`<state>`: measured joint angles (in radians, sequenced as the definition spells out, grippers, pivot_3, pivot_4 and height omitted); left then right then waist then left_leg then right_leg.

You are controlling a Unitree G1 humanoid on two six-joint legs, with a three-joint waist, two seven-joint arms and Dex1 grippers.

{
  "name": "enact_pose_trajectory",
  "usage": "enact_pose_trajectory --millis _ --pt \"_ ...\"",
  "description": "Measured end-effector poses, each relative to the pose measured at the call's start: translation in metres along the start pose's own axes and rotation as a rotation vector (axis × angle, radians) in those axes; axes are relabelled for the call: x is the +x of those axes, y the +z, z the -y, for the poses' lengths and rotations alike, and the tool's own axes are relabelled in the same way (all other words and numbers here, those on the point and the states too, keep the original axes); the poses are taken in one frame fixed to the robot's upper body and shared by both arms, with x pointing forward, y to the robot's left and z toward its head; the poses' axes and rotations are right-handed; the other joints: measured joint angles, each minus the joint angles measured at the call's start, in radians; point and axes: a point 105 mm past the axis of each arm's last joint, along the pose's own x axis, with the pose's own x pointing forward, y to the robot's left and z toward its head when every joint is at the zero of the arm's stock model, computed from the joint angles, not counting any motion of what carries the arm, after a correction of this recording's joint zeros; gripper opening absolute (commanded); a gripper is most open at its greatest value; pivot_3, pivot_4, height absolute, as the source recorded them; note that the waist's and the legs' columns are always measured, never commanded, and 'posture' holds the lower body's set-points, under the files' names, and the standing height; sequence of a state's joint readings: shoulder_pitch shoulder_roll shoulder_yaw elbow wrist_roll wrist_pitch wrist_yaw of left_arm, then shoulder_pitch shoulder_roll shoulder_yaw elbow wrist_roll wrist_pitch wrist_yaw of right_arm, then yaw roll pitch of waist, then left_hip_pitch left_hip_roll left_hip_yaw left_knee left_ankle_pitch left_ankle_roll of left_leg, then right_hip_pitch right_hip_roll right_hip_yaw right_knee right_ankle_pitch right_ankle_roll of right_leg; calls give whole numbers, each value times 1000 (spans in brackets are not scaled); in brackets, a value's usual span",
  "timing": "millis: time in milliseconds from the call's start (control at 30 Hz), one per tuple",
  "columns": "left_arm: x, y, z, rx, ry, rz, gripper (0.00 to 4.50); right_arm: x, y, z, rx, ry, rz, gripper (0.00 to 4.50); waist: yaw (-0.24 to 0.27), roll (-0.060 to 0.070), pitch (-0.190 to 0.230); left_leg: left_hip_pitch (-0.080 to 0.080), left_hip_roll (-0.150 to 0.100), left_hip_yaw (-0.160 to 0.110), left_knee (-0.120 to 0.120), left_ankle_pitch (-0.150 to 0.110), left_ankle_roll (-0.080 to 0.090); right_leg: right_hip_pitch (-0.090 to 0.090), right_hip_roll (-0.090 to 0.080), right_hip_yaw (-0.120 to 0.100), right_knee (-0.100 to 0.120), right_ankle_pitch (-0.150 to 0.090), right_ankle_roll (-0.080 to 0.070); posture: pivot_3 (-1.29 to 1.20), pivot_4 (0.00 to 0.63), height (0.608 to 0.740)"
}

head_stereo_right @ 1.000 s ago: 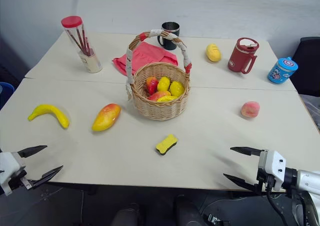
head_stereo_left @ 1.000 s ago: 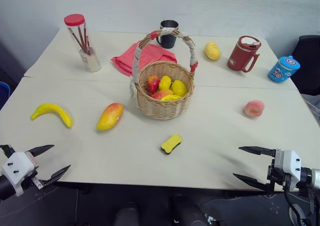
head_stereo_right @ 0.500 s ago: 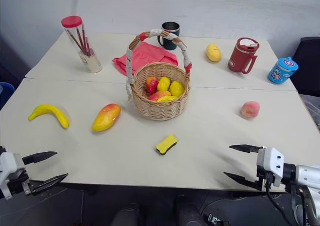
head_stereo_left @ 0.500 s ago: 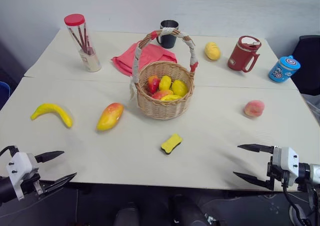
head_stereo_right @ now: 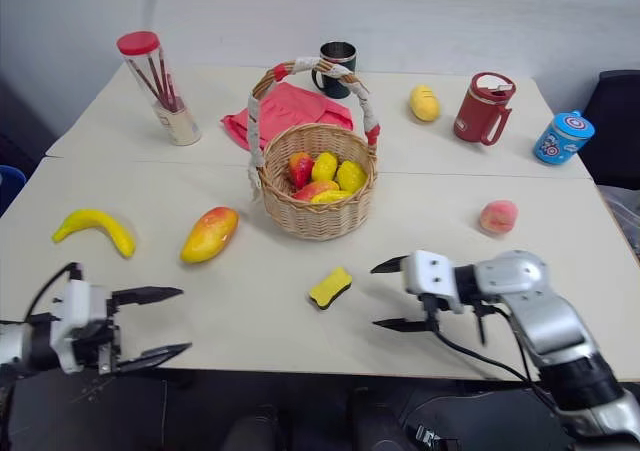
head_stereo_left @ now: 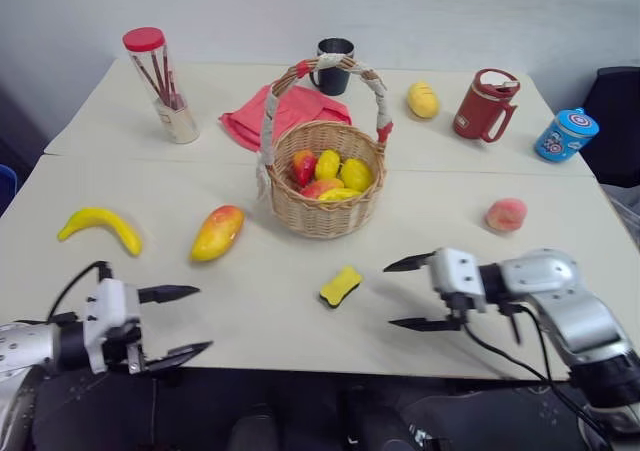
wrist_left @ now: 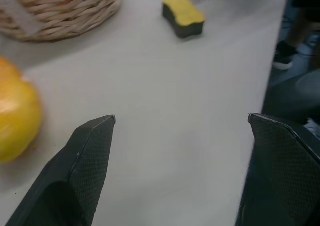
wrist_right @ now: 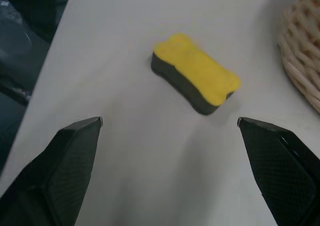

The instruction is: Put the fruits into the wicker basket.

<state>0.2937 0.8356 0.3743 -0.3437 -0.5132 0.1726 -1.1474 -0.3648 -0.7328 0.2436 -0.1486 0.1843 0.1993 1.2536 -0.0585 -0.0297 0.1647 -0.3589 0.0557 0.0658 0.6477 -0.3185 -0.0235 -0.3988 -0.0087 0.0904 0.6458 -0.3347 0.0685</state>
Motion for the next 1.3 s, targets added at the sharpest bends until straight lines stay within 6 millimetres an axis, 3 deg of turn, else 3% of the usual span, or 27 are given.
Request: enact_pose_trajectory --millis 133,300,433,533,767,867,967,1067,1133,1200,1300 --pt "9 2 -1 -4 -6 14 4500 40 13 15 -84 78 -7 4476 -2 1 0 -1 0 0 2 0 0 -2 0 -1 2 0 0 0 150 740" --pt "12 -3 3 -26 -9 19 4500 60 18 33 -155 82 -15 4476 -5 0 0 -1 0 0 3 0 0 -2 0 -2 3 0 0 0 150 740" --pt "14 -4 4 -28 -10 27 4500 72 20 35 -178 156 -39 4476 -10 0 0 -1 1 1 3 0 0 -2 0 -4 5 -1 -1 0 150 740" --pt "16 -7 4 -28 -10 24 4500 79 23 37 -167 201 -49 3897 -21 -1 0 1 1 1 3 0 0 -2 -1 -5 7 -1 -2 0 150 740" --pt "20 -6 2 -17 7 38 4500 80 17 22 -69 218 17 1453 -28 -1 -1 4 2 0 2 0 -1 0 0 -6 11 -3 -4 0 150 740" --pt "26 -7 5 -23 -3 48 4500 76 14 7 -15 212 92 675 -26 -1 0 3 2 0 2 0 -1 0 0 -6 10 -3 -4 0 150 740" --pt "31 -7 6 -26 -19 60 4500 61 14 -1 44 155 192 652 -22 -1 0 3 1 -1 2 0 -1 0 -1 -6 9 -3 -4 0 150 740" --pt "41 -1 3 -25 -29 98 4500 21 23 -6 192 13 336 652 -9 0 1 2 1 -2 2 0 -2 1 -1 -7 8 -3 -4 0 150 740" --pt "49 9 0 -44 -22 160 4500 -10 20 -9 259 -110 344 652 0 0 1 2 1 -2 2 -1 -2 1 -1 -7 7 -3 -3 0 150 740" --pt "56 18 -3 -67 -21 208 4500 -40 8 -13 344 -257 317 652 6 0 1 2 1 -2 2 -1 -3 2 -1 -7 6 -3 -3 0 150 740" --pt "65 33 -2 -70 -46 259 4500 -104 -30 -17 490 -580 198 652 15 0 1 3 0 -1 2 -1 -3 4 0 -5 5 -4 -2 0 150 740"
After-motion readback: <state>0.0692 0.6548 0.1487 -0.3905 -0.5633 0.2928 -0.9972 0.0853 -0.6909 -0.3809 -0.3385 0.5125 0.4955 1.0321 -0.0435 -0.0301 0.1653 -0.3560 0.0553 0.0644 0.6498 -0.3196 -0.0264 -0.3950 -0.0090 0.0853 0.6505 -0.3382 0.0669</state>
